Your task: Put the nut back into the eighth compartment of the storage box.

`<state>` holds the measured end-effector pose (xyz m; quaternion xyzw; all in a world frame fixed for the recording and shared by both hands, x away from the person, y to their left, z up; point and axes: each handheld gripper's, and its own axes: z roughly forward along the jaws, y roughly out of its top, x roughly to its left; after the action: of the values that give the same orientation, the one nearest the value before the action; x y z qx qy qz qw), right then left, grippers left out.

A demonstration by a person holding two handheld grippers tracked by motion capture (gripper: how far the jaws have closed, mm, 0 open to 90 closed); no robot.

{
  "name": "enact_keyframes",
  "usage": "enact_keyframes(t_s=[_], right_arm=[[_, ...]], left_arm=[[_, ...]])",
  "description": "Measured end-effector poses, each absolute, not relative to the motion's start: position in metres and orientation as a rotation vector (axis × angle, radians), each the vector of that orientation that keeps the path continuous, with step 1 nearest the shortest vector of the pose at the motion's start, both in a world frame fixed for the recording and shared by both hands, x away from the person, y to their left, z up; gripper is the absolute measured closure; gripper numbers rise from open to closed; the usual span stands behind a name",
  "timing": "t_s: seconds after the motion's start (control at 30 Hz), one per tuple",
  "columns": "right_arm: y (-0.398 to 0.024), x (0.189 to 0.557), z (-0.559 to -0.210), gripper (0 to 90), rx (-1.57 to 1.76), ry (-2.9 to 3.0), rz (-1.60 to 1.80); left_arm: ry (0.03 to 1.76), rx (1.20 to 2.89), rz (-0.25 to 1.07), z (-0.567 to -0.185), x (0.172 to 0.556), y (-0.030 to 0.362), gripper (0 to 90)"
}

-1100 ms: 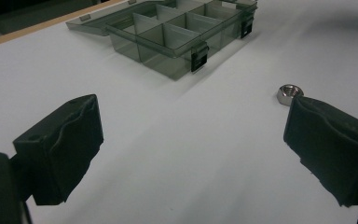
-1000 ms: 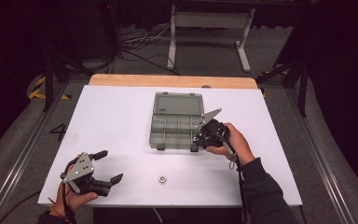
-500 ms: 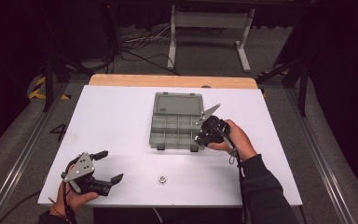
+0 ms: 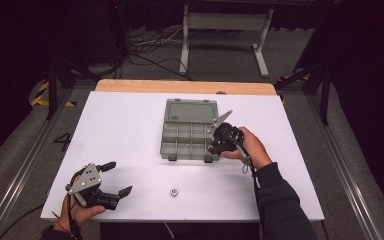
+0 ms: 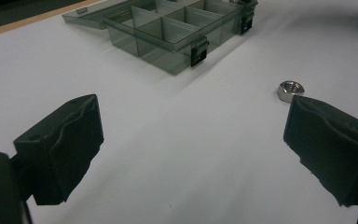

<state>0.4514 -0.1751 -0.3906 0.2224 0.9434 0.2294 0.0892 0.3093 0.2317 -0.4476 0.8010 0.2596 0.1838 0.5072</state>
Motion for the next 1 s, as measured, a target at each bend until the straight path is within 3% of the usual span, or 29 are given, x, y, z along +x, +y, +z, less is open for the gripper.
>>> enact_keyframes(t_s=[0.07, 0.67, 1.0], right_arm=[[-0.175, 0.451, -0.389, 61.0, 0.684, 2.775, 0.704], [-0.181, 0.408, -0.356, 58.0, 0.559, 2.7, 0.878], [-0.168, 0.386, -0.352, 50.3, 0.429, 2.714, 0.875]], left_arm=[[0.627, 1.929, 0.441, -0.447, 0.309, 0.232, 5.3], [0.621, 1.918, 0.453, -0.445, 0.307, 0.233, 5.6], [0.625, 1.918, 0.457, -0.445, 0.306, 0.234, 5.6]])
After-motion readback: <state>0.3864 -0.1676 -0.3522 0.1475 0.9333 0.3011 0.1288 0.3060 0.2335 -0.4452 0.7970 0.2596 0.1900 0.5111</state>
